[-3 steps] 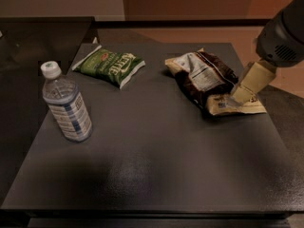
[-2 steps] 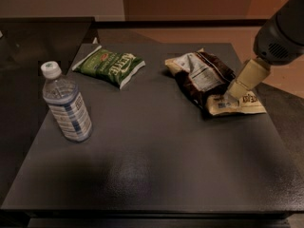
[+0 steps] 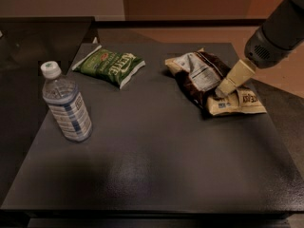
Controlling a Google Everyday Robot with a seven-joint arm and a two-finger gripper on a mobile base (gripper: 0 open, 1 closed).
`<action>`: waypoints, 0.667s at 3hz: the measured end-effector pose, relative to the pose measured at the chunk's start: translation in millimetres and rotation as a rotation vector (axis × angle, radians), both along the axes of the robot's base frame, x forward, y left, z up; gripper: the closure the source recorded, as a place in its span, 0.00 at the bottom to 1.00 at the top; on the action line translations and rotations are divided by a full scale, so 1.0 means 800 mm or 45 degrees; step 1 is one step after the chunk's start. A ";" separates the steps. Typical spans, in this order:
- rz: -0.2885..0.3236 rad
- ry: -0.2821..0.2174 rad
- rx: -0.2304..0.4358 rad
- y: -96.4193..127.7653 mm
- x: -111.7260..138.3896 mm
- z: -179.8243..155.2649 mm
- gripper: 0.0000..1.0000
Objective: Move brown chip bag near blue plastic bottle
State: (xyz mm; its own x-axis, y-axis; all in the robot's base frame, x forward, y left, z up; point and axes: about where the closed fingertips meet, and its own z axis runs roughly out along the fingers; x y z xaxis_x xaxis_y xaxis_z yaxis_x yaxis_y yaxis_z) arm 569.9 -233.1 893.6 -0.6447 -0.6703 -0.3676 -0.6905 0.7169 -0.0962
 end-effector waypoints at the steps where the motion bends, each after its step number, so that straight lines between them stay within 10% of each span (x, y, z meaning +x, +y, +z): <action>1: 0.000 0.055 0.074 0.008 0.004 -0.026 0.00; 2: 0.015 0.103 0.140 0.020 0.004 -0.046 0.00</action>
Offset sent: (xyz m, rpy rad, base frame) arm 0.0004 0.0302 -0.0558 0.1784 0.1345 0.0314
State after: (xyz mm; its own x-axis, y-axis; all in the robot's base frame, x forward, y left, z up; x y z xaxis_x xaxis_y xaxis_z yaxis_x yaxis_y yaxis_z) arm 572.9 -216.7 856.9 -0.6673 -0.6367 -0.3865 -0.7014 0.7117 0.0386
